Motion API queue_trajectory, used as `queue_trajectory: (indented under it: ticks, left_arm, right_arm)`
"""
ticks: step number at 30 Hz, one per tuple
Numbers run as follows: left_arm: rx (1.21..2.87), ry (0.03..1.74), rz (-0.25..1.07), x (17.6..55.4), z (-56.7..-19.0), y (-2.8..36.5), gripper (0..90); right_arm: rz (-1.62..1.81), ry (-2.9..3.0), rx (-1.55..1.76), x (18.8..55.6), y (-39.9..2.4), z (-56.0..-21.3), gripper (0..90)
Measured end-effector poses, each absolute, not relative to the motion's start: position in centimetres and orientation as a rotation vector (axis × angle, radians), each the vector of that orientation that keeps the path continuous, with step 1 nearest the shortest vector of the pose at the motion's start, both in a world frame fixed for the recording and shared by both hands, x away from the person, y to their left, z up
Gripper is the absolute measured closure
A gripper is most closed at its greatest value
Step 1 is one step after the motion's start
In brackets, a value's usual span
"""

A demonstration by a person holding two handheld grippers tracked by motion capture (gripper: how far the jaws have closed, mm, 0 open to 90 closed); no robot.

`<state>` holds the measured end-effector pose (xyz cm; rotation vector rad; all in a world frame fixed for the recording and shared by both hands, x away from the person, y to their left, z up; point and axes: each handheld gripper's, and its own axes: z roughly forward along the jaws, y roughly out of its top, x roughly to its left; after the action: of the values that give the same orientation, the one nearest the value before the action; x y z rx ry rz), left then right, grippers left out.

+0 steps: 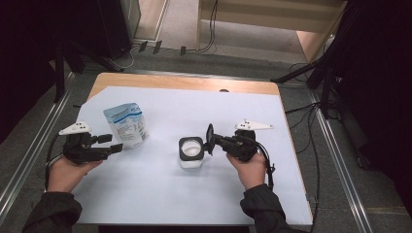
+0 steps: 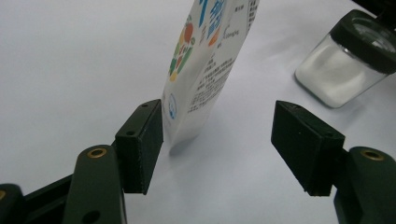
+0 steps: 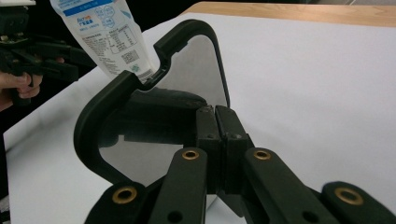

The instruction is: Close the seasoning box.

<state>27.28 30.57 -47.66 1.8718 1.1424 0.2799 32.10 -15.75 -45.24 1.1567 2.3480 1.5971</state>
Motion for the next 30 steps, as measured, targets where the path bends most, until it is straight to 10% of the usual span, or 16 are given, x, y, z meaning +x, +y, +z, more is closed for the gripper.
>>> queue_trajectory:
  ticks: [30]
  left_arm:
    - [1.825,1.186,0.288,26.9,-48.3,32.4,35.4]
  right_arm:
    - [1.573,2.403,1.072,32.6,-12.9,-45.8,81.6]
